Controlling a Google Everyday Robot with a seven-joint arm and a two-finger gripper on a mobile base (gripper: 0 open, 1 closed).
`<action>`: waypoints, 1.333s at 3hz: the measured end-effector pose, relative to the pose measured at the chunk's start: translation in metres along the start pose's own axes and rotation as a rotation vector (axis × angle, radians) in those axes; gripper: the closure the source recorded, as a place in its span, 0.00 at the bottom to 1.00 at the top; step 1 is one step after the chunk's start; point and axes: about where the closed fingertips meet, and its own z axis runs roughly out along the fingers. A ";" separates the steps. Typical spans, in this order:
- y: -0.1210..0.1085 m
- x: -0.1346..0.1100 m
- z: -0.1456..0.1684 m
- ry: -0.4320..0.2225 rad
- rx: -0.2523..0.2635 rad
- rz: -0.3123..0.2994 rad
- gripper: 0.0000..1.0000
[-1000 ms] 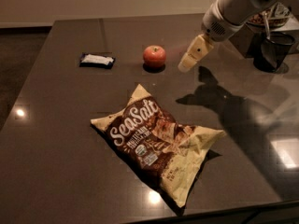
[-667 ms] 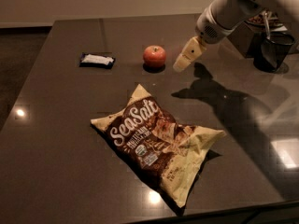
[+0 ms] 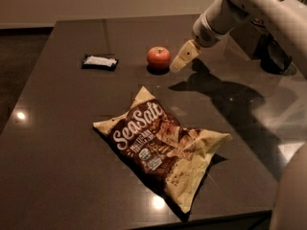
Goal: Pick apple
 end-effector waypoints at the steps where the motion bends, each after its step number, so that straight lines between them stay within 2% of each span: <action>1: -0.004 -0.009 0.018 -0.012 -0.028 0.015 0.00; 4: 0.010 -0.040 0.053 -0.013 -0.096 -0.013 0.00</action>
Offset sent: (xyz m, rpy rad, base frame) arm 0.0280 0.0488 -0.0143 0.0545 0.0486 0.0564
